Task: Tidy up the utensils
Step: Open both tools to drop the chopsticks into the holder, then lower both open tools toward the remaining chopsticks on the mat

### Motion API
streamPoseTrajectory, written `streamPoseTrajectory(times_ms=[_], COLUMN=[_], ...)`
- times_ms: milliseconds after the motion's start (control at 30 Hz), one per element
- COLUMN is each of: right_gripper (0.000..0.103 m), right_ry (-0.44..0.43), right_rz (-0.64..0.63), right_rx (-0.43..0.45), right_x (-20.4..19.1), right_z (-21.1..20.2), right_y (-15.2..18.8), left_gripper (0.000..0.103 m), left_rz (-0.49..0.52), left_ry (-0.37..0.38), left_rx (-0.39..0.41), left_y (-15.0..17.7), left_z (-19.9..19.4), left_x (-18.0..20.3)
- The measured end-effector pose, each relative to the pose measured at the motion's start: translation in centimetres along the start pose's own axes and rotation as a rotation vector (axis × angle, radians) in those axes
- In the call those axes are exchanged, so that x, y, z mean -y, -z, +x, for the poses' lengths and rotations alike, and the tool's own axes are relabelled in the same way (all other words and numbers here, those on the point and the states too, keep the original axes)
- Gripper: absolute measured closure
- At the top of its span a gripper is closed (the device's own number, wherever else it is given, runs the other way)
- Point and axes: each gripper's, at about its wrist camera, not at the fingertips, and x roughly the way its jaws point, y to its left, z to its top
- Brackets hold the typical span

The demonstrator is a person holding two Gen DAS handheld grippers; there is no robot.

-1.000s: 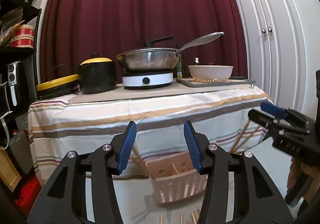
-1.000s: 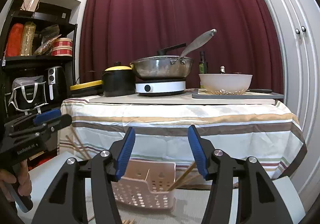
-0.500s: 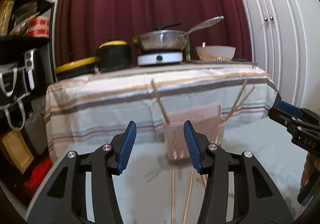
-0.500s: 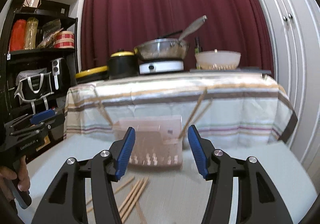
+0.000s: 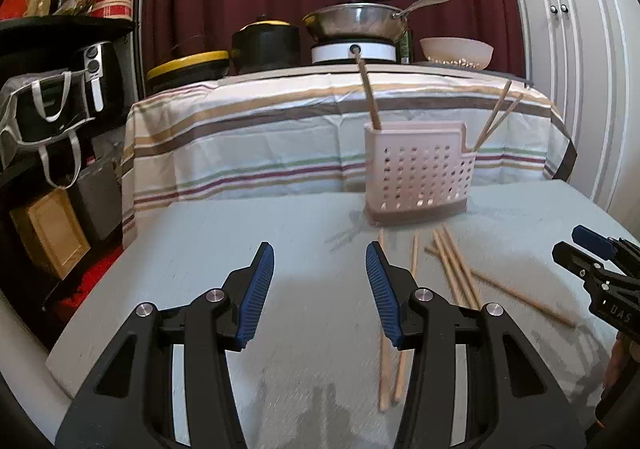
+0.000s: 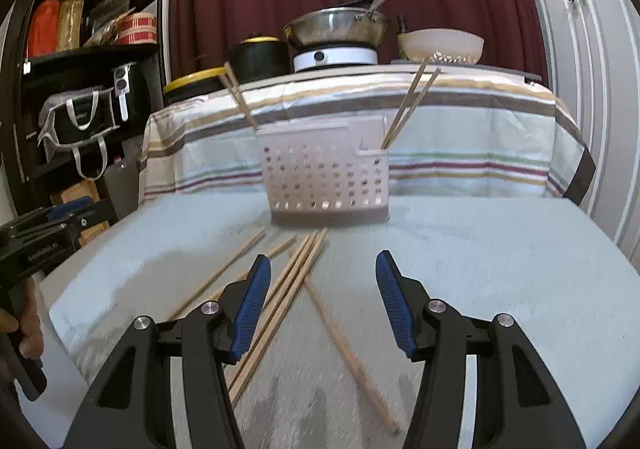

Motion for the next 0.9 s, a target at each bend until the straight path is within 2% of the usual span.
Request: streamPoseTrajectory(times_ms=[300,600,900], right_gripper=[0.049,0.050,0.050], right_ry=[-0.020,-0.009,0.000], right_rz=[-0.001,-0.038,-0.058], right_rx=[-0.113,-0.219,-0.226], right_x=[-1.8,-3.1,-3.4], right_z=[1.1,2.8,2.8], right_y=[3.5,5.5,5.6], left_gripper=[0.056,0.056,0.056], left_rz=[-0.012,-0.038,-0.042], left_ry=[-0.006,-0.004,0.014], left_rx=[-0.061,-0.076,-0.088], left_y=[3.4,4.2,4.4], left_z=[-0.3,0.0,0.2], left_x=[-1.4,-2.0,-1.3])
